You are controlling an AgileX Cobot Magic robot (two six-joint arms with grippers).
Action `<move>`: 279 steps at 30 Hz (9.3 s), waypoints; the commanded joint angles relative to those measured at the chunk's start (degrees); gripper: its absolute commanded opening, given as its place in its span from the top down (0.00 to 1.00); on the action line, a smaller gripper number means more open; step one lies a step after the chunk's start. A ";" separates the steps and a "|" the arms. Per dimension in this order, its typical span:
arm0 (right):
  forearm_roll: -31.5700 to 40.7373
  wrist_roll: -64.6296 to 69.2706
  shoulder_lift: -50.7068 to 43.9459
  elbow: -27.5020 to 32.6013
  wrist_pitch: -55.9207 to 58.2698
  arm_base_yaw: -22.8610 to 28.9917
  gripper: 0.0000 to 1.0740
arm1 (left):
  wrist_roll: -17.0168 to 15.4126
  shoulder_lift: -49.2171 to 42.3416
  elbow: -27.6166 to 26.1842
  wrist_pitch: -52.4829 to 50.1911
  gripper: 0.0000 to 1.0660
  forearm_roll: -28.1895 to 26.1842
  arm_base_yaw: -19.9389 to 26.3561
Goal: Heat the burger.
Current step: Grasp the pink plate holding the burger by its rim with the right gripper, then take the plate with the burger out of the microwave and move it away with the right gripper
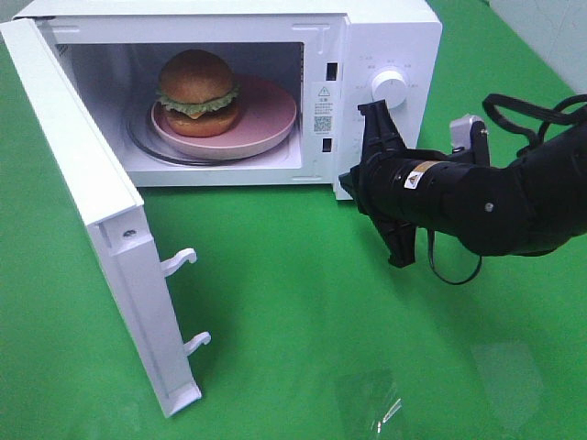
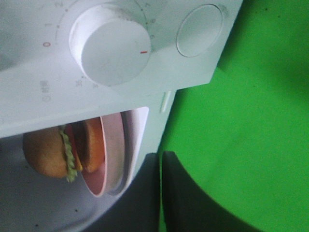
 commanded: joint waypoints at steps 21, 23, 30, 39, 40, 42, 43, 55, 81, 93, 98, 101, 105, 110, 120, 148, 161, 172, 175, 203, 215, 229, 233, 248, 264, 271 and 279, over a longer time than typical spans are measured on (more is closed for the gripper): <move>-1.03 -57.81 -14.95 -4.18 36.90 -0.34 0.93 | 0.11 -1.03 0.11 -0.34 0.08 -0.23 0.06; -1.03 -63.25 -14.95 -6.19 42.06 -0.34 0.92 | 0.11 -1.03 0.11 -0.34 0.08 -0.23 0.06; -5.56 -81.59 -14.95 -13.12 57.30 -0.34 0.91 | 0.11 -1.03 0.11 -0.34 0.08 -0.23 0.06; -20.00 -109.89 -14.95 -18.45 68.47 -0.34 0.90 | 0.11 -1.03 0.11 -0.34 0.08 -0.23 0.06; -20.00 -109.89 -14.95 -18.45 68.47 -0.34 0.90 | 0.11 -1.03 0.11 -0.34 0.08 -0.23 0.06; -21.54 -117.17 -14.95 -18.74 68.58 -0.34 0.90 | 0.11 -1.03 0.11 -0.34 0.08 -0.23 0.06; -22.29 -123.07 -14.90 -18.74 68.47 -0.34 0.90 | 0.11 -1.03 0.11 -0.34 0.08 -0.23 0.06; -28.25 -145.76 -14.90 -18.74 65.09 -0.29 0.88 | 0.11 -1.03 0.11 -0.34 0.08 -0.23 0.06; -31.63 -131.89 -11.17 -20.40 53.92 0.74 0.08 | 0.11 -1.03 0.11 -0.34 0.08 -0.17 0.06; -37.41 -128.92 -5.67 -27.22 53.97 3.38 0.10 | 0.11 -1.03 0.11 -0.34 0.08 -0.17 0.06; -39.53 -127.37 -2.98 -30.14 53.51 5.16 0.11 | 0.11 -1.03 0.11 -0.34 0.08 -0.17 0.06; -39.53 -127.31 -0.52 -32.20 53.46 5.16 0.12 | 0.11 -1.03 0.11 -0.34 0.08 -0.17 0.06; -39.59 -127.31 0.97 -33.23 53.40 5.16 0.12 | 0.11 -1.03 0.11 -0.34 0.08 -0.17 0.06; -39.99 -127.20 4.30 -35.81 52.31 5.16 0.13 | 0.11 -1.03 0.11 -0.34 0.08 -0.17 0.06; -40.85 -127.08 9.40 -41.08 51.62 6.30 0.15 | 0.11 -1.03 0.11 -0.34 0.08 -0.17 0.06; -39.08 -122.56 27.85 -59.70 52.25 4.98 0.24 | 0.11 -1.03 0.11 -0.34 0.08 0.00 0.06; -37.47 -119.81 33.46 -66.75 52.48 4.47 0.29 | 0.11 -1.03 0.11 -0.34 0.08 0.29 0.06; -33.17 -120.21 34.26 -66.98 51.51 4.30 0.30 | 0.11 -1.03 0.11 -0.34 0.08 0.40 0.06; -31.91 -120.21 34.26 -66.98 51.51 4.30 0.34 | 0.11 -1.03 0.11 -0.34 0.08 0.40 0.06; -22.92 -133.44 31.00 -66.18 64.46 4.47 1.00 | 0.11 -1.03 0.11 -0.34 0.08 0.40 0.06; -23.43 -141.00 23.20 -53.23 54.60 4.30 1.00 | 0.11 -1.03 0.11 -0.34 0.08 0.40 0.06; -28.02 -141.41 15.58 -42.23 45.38 4.30 1.00 | 0.11 -1.03 0.11 -0.34 0.08 0.40 0.06; -28.02 -141.35 13.01 -38.79 43.72 4.30 1.00 | 0.11 -1.03 0.11 -0.34 0.08 0.40 0.06; -33.92 -141.06 3.78 -25.50 38.67 4.30 1.00 | 0.11 -1.03 0.11 -0.34 0.08 0.40 0.06; -36.61 -140.83 -4.35 -15.01 35.92 4.47 1.00 | 0.11 -1.03 0.11 -0.34 0.08 0.40 0.06; -36.78 -140.83 -9.05 -10.31 35.87 4.47 1.00 | 0.11 -1.03 0.11 -0.34 0.08 0.40 0.06; -36.84 -140.83 -15.47 -4.58 36.21 6.82 1.00 | 0.11 -1.03 0.11 -0.34 0.08 0.40 0.06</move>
